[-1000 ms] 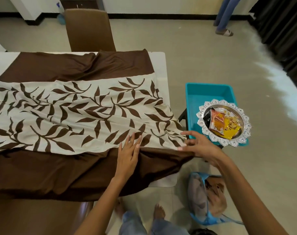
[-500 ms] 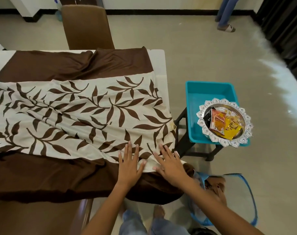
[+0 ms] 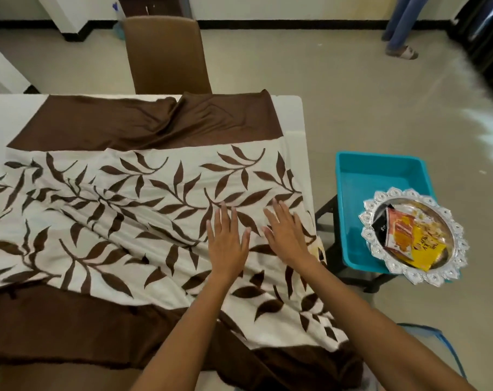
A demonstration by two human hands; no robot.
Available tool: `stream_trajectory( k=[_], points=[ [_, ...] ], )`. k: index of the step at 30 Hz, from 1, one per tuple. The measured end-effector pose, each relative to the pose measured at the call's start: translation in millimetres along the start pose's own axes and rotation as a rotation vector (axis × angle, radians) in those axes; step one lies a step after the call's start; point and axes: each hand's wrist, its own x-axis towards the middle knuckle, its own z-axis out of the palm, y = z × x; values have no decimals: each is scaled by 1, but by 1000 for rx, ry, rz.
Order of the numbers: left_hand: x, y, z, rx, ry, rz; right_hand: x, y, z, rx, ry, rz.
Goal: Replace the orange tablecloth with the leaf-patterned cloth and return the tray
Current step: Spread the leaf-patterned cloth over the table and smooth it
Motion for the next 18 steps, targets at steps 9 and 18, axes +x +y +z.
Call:
stream_trajectory(
  k=[9,18],
  points=[
    [141,-20,30,2,-121,34,104,34,17,-174,-96,0],
    [216,45,61,-83,-69,263,130,97,-3,-153,69,235]
  ],
)
